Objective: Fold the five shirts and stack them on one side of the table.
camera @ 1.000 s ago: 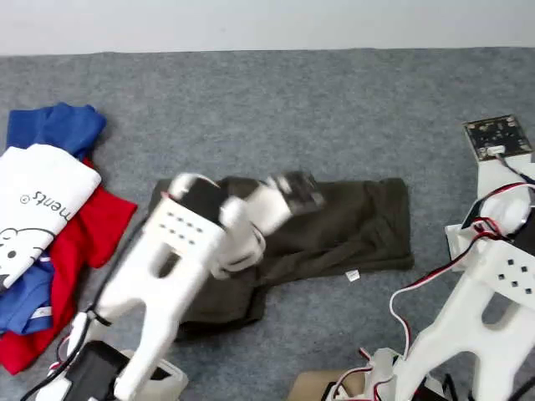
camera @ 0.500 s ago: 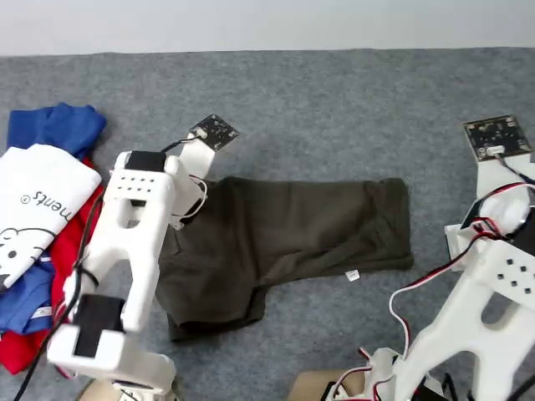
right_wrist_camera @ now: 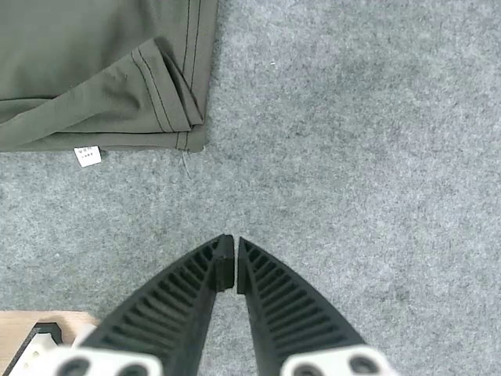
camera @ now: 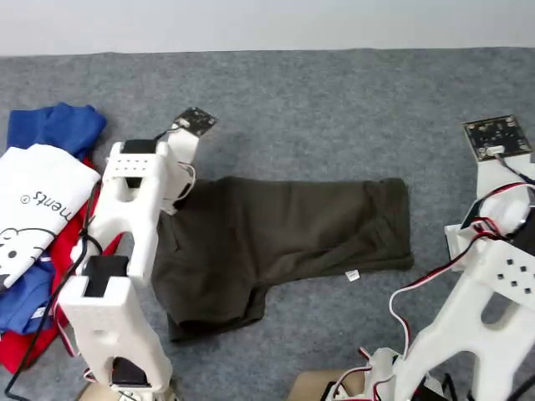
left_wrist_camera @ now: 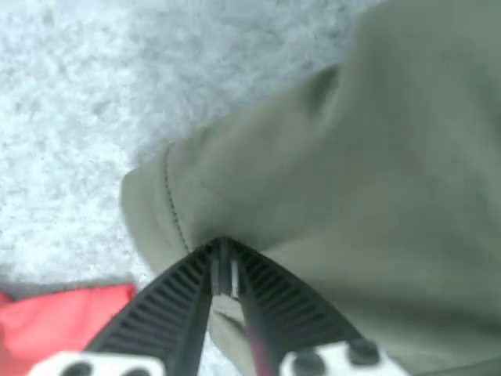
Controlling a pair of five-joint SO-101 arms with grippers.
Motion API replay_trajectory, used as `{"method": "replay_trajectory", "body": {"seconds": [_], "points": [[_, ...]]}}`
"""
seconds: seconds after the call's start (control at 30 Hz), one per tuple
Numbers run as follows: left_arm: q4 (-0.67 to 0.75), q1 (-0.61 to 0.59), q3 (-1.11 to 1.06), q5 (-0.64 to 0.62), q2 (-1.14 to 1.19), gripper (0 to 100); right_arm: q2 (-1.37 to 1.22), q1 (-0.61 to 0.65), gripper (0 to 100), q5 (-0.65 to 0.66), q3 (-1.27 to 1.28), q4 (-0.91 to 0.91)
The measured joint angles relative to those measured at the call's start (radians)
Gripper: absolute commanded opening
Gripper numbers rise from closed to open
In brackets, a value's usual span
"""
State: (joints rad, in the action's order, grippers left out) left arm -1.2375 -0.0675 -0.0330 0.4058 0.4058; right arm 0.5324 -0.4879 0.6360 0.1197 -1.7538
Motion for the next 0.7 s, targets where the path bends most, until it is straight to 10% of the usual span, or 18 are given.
{"method": "replay_trajectory", "body": {"seconds": [0.7], "points": [[-0.141, -0.021, 0.16, -0.04, 0.103, 0, 0.0, 0.0, 0.9, 0.0, 0.0, 0.0]]}}
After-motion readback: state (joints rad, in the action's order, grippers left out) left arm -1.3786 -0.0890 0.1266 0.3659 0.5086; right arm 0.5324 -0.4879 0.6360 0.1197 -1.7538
